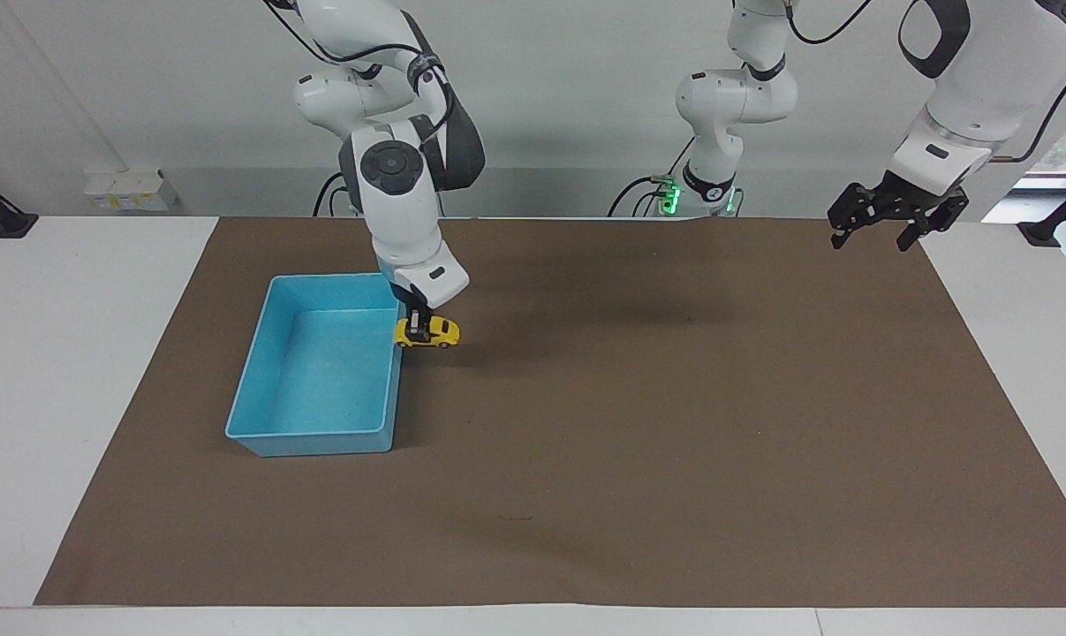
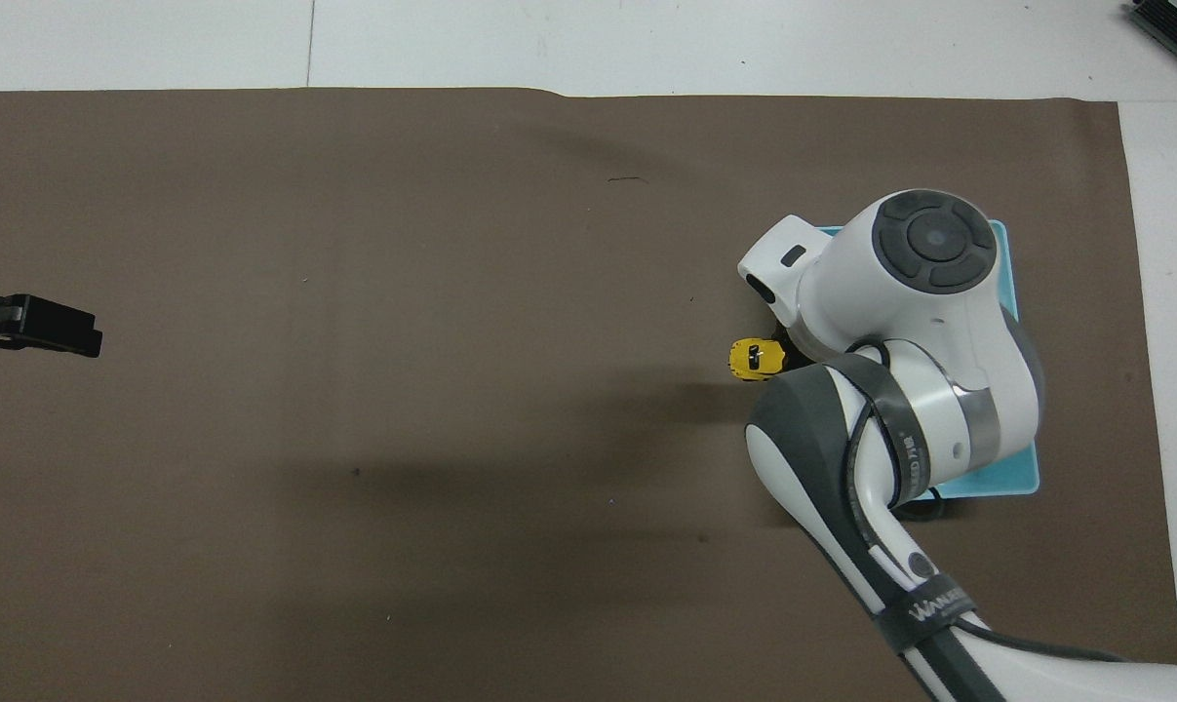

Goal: Wind up and store yellow beetle car
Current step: 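Lift the car with the right gripper over the box rim, then lower the held car onto the blue box floor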

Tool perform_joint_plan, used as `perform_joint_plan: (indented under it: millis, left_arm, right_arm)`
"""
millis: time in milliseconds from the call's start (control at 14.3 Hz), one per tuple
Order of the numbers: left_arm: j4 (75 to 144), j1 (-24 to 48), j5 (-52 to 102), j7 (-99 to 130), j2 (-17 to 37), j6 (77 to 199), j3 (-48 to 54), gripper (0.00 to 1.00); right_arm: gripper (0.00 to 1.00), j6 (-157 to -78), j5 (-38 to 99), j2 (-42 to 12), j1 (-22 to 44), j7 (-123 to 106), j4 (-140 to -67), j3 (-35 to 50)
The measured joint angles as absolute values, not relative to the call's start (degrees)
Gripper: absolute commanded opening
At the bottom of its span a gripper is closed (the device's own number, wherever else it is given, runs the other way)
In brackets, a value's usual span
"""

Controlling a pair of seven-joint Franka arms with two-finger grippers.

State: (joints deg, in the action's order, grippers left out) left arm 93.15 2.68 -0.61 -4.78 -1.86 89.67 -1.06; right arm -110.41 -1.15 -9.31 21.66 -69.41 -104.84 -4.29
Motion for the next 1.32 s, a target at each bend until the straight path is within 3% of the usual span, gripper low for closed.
perform_joint_plan:
  millis: [627, 1324]
  left_arm:
    - [93.1, 2.7, -0.6, -4.8, -1.9, 89.6, -1.1, 1.0]
    - [93.1, 2.7, -0.6, -4.8, -1.9, 89.6, -1.1, 1.0]
  right_arm:
    - [0.0, -108.1, -1.3, -8.5, 9.5, -83.7, -106.5, -4.6]
    - [0.0, -122.7, -1.3, -6.1, 7.9, -84.1, -121.4, -4.6]
